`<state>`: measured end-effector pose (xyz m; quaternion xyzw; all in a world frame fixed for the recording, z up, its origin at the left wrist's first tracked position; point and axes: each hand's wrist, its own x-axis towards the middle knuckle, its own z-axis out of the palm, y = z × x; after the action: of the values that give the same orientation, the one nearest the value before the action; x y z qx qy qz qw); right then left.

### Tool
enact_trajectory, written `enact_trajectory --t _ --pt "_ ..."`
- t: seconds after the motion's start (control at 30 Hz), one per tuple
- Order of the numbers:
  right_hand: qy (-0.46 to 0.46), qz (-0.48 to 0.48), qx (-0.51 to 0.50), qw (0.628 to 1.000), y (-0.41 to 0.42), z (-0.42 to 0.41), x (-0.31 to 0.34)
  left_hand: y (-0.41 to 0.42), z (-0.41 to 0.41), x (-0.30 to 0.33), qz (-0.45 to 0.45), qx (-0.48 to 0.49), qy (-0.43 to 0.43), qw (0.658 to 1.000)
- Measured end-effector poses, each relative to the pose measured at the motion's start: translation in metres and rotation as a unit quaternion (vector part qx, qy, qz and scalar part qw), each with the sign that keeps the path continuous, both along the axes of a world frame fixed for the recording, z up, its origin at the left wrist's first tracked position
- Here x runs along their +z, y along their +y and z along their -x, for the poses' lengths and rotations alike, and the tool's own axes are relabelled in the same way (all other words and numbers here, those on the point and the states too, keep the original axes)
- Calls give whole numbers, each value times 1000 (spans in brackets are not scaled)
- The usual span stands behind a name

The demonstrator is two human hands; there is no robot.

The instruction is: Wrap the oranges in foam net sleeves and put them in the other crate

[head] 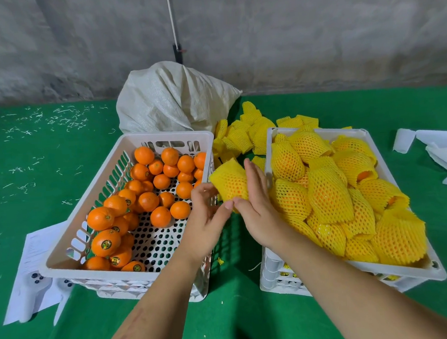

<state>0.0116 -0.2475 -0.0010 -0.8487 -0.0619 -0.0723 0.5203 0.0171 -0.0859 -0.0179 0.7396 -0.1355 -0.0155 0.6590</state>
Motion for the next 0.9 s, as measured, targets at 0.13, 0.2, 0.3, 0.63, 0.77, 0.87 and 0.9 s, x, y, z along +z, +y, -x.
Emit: enact_trajectory --t 0.13,0.2,0.3,0.63,0.77,0.87,0.9 --pt "-10 -64 12 998 -1 6 -1 -1 -1 10 61 9 57 996" --pt "-29 -127 -13 991 0 4 1 1 1 13 96 26 71 993" --pt "-35 -205 -5 978 -1 -1 0 3 4 15 135 51 85 986" --pt "-108 -146 -35 983 -4 -4 4 7 -2 20 118 11 127 985" --pt "-121 -137 -45 982 -3 -4 5 6 -1 22 113 21 137 984" --pt "-138 -144 -64 978 -2 -2 4 5 1 23 115 26 136 984" --pt "-149 -144 -74 975 -2 -2 4 4 1 23 116 25 135 984"
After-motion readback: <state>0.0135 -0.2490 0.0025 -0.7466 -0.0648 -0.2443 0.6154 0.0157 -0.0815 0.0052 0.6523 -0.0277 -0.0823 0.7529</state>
